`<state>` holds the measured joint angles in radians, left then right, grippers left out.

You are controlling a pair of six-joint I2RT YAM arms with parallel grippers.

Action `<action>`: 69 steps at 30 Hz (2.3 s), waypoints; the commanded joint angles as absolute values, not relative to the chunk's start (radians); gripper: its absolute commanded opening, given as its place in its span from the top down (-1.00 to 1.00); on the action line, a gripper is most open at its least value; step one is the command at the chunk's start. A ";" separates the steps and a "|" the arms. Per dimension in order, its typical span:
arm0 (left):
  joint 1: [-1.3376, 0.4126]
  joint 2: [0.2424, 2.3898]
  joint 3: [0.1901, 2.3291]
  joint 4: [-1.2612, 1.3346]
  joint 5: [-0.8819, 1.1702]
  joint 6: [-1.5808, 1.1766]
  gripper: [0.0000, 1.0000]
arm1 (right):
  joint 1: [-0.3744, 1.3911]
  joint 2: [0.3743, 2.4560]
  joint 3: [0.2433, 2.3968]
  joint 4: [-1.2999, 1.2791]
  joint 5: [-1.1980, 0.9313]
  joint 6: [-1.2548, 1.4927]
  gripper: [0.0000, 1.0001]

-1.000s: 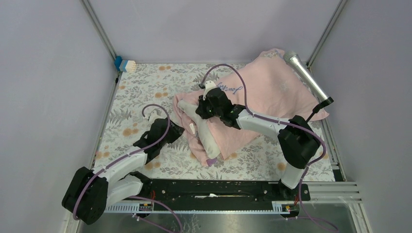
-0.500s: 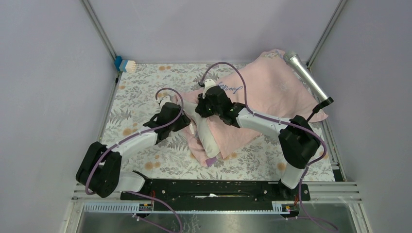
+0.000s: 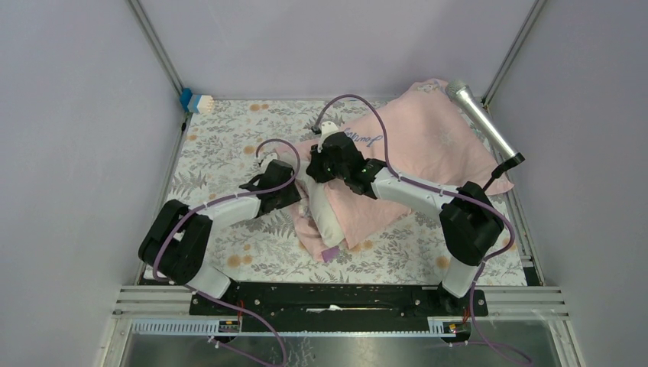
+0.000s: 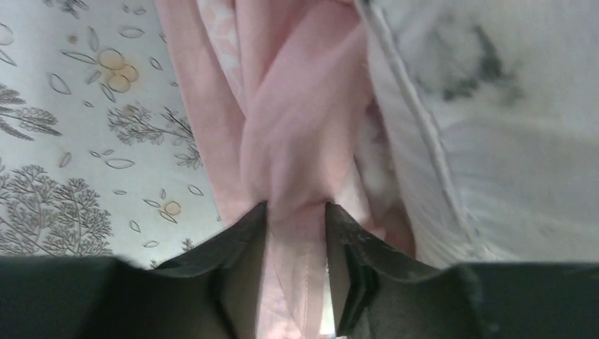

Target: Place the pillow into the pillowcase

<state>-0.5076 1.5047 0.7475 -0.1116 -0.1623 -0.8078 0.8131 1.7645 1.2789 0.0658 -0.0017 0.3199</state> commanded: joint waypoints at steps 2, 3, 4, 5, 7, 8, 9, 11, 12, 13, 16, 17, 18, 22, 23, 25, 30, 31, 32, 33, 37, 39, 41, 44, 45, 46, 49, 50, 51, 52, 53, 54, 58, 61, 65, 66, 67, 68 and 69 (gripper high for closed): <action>-0.487 1.520 0.836 -0.112 -0.311 -0.841 0.61 | 0.815 1.727 1.347 0.082 -0.037 0.332 1.00; -0.475 1.521 0.851 -0.122 -0.314 -0.843 0.79 | 0.815 1.720 1.338 0.076 -0.030 0.327 1.00; -0.457 1.521 0.866 -0.135 -0.314 -0.845 0.94 | 0.815 1.713 1.332 0.067 -0.029 0.318 1.00; -0.433 1.514 0.877 -0.150 -0.313 -0.845 1.00 | 0.815 1.707 1.327 0.057 -0.025 0.309 1.00; -0.398 1.483 0.880 -0.166 -0.317 -0.846 1.00 | 0.814 1.701 1.315 0.030 -0.017 0.290 1.00; -0.376 1.466 0.875 -0.172 -0.311 -0.852 1.00 | 0.814 1.700 1.308 0.018 -0.014 0.279 1.00; -0.352 1.446 0.867 -0.174 -0.295 -0.858 1.00 | 0.815 1.699 1.299 0.010 -0.012 0.262 1.00; -0.304 1.415 0.845 -0.167 -0.254 -0.878 1.00 | 0.816 1.692 1.281 0.008 -0.014 0.230 1.00; -0.281 1.405 0.831 -0.159 -0.227 -0.890 1.00 | 0.817 1.689 1.268 0.008 -0.012 0.215 1.00; -0.261 1.398 0.816 -0.152 -0.196 -0.904 1.00 | 0.820 1.686 1.261 0.008 -0.007 0.195 1.00; -0.213 1.368 0.745 -0.056 -0.115 -0.939 1.00 | 0.844 1.701 1.265 -0.056 0.007 0.127 1.00; -0.207 1.347 0.723 -0.030 -0.110 -0.953 1.00 | 0.855 1.714 1.277 -0.079 0.031 0.104 1.00; -0.204 1.327 0.705 -0.019 -0.120 -0.973 1.00 | 0.865 1.731 1.288 -0.102 0.055 0.080 1.00; -0.154 1.250 0.663 0.026 -0.151 -1.025 1.00 | 0.893 1.786 1.305 -0.164 0.127 0.018 1.00; -0.137 1.232 0.660 0.035 -0.154 -1.040 1.00 | 0.897 1.792 1.301 -0.163 0.133 0.007 1.00; -0.114 1.210 0.667 0.058 -0.156 -1.052 1.00 | 0.907 1.800 1.291 -0.165 0.138 -0.035 1.00; -0.088 1.222 0.736 0.085 -0.128 -1.049 1.00 | 0.917 1.835 1.293 -0.181 0.161 -0.072 1.00; -0.089 1.216 0.737 0.109 -0.121 -1.045 1.00 | 0.919 1.848 1.300 -0.190 0.166 -0.076 1.00; -0.089 1.202 0.736 0.128 -0.119 -1.039 1.00 | 0.920 1.860 1.308 -0.200 0.167 -0.082 1.00; -0.089 1.194 0.736 0.141 -0.121 -1.035 1.00 | 0.921 1.874 1.316 -0.208 0.170 -0.089 1.00; -0.075 1.166 0.742 0.189 -0.121 -1.020 1.00 | 0.932 1.933 1.360 -0.270 0.198 -0.122 1.00; -0.062 1.144 0.737 0.235 -0.087 -1.013 1.00 | 0.934 1.960 1.375 -0.298 0.216 -0.130 1.00; -0.061 1.107 0.729 0.279 -0.082 -1.003 1.00 | 0.935 1.980 1.379 -0.315 0.233 -0.137 1.00; -0.063 1.060 0.734 0.314 -0.049 -0.976 1.00 | 0.934 2.010 1.390 -0.340 0.273 -0.144 1.00; -0.063 1.045 0.735 0.327 -0.034 -0.969 1.00 | 0.933 2.023 1.402 -0.352 0.282 -0.145 1.00; -0.063 1.026 0.734 0.333 -0.030 -0.966 1.00 | 0.934 2.038 1.420 -0.365 0.286 -0.146 1.00; -0.063 0.988 0.737 0.377 0.020 -0.932 1.00 | 0.934 2.076 1.460 -0.396 0.303 -0.133 1.00; -0.064 0.983 0.752 0.366 0.044 -0.921 1.00 | 0.935 2.086 1.473 -0.404 0.307 -0.128 1.00; -0.066 0.976 0.750 0.369 0.071 -0.921 1.00 | 0.935 2.092 1.482 -0.406 0.309 -0.121 1.00; -0.067 0.965 0.742 0.374 0.088 -0.928 1.00 | 0.934 2.097 1.494 -0.405 0.316 -0.110 1.00; -0.070 0.949 0.731 0.368 0.096 -0.939 1.00 | 0.932 2.100 1.506 -0.397 0.334 -0.093 1.00; -0.072 0.934 0.722 0.337 0.102 -0.949 1.00 | 0.931 2.104 1.524 -0.394 0.352 -0.071 1.00; -0.092 0.897 0.650 0.258 0.191 -0.997 1.00 | 0.915 2.114 1.658 -0.399 0.414 0.041 1.00; -0.121 0.893 0.590 0.185 0.248 -1.014 1.00 | 0.915 2.116 1.789 -0.405 0.471 0.130 1.00; -0.160 0.977 0.549 0.200 0.387 -1.021 1.00 | 0.916 2.128 1.963 -0.390 0.529 0.210 1.00; -0.171 1.019 0.560 0.199 0.435 -1.012 1.00 | 0.916 2.135 1.997 -0.386 0.531 0.221 1.00; -0.178 1.069 0.576 0.199 0.468 -1.004 1.00 | 0.916 2.145 2.025 -0.381 0.529 0.229 1.00; -0.181 1.109 0.593 0.197 0.493 -0.997 1.00 | 0.916 2.153 2.045 -0.374 0.523 0.233 1.00; -0.181 1.142 0.618 0.192 0.513 -0.992 1.00 | 0.917 2.163 2.064 -0.370 0.507 0.234 0.99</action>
<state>-0.1658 1.0313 0.5541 0.1322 0.3454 -1.0035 0.9360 2.1422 1.9411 -0.3923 0.4461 0.1596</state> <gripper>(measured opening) 0.010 0.068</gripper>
